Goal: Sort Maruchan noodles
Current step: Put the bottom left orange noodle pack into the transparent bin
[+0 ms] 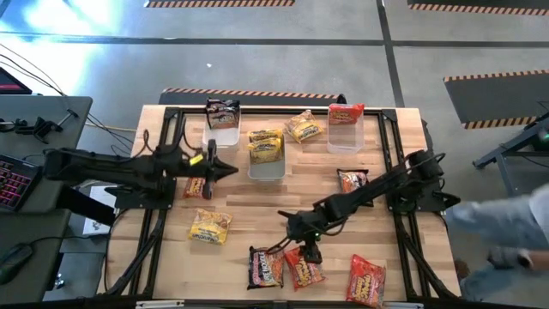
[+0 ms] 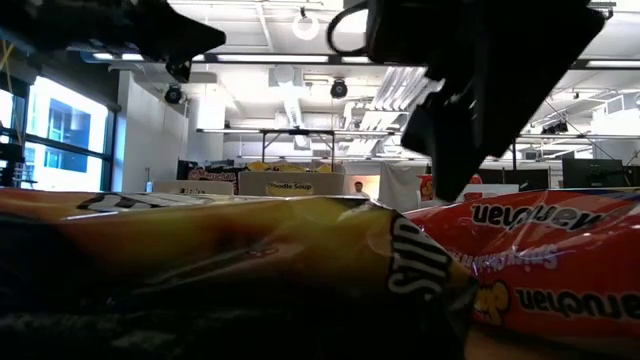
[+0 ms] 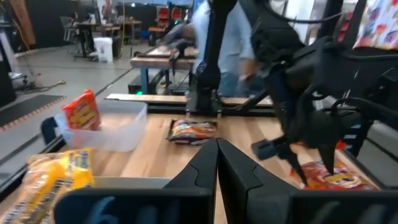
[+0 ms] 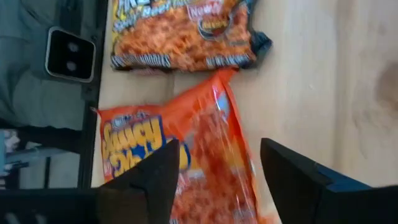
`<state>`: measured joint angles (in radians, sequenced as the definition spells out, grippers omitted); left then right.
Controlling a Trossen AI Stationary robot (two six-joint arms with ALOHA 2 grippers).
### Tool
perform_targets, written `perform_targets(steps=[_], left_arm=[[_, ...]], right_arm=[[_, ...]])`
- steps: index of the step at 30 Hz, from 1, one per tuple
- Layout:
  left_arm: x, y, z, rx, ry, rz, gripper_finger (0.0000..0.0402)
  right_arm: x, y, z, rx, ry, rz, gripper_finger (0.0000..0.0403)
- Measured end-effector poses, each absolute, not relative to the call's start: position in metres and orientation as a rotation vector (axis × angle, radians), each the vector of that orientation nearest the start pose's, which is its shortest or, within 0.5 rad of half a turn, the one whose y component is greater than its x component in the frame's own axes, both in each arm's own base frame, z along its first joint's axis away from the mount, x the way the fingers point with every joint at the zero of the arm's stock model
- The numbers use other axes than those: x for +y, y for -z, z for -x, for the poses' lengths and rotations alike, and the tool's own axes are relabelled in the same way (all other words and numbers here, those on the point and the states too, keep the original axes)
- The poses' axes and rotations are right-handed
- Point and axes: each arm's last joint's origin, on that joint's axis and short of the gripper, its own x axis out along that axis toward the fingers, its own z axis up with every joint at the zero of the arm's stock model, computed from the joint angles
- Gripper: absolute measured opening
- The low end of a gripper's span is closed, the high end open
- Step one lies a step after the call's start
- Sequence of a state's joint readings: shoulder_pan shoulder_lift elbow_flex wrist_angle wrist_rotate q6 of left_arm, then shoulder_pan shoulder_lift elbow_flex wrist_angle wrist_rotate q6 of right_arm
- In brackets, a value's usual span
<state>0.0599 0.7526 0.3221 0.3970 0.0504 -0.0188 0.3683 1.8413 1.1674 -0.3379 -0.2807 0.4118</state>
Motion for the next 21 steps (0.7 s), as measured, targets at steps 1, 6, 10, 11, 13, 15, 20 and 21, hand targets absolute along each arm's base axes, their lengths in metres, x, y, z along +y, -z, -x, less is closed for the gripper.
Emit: perform_targets(steps=[1,6,10,11,13,15,20,21], left_arm=[[0.005,-0.228,-0.171,0.025,-0.008,0.025,0.0003],[-0.009,-0.213,-0.169,0.022,-0.002,0.050,0.0003],[-0.018,-0.208,-0.171,0.044,-0.019,0.045,0.0003],[-0.019,-0.207,-0.171,0.046,-0.021,0.044,0.0003],[-0.022,-0.206,-0.172,0.055,-0.017,0.042,0.0003],[-0.025,-0.204,-0.173,0.062,-0.009,0.040,0.0003],[-0.031,-0.204,-0.176,0.045,-0.001,0.041,0.0003],[-0.031,-0.203,-0.177,0.041,-0.001,0.042,0.0003]], right_arm=[[0.141,-0.169,-0.344,1.139,-0.380,-0.324,0.0212],[0.136,-0.159,-0.352,1.144,-0.380,-0.346,0.0213],[0.132,-0.151,-0.359,1.138,-0.403,-0.378,0.0202],[0.132,-0.150,-0.360,1.133,-0.407,-0.382,0.0198],[0.133,-0.146,-0.361,1.144,-0.418,-0.389,0.0189],[0.134,-0.141,-0.361,1.164,-0.427,-0.408,0.0179],[0.134,-0.138,-0.362,1.177,-0.439,-0.429,0.0154],[0.134,-0.138,-0.362,1.176,-0.439,-0.429,0.0149]])
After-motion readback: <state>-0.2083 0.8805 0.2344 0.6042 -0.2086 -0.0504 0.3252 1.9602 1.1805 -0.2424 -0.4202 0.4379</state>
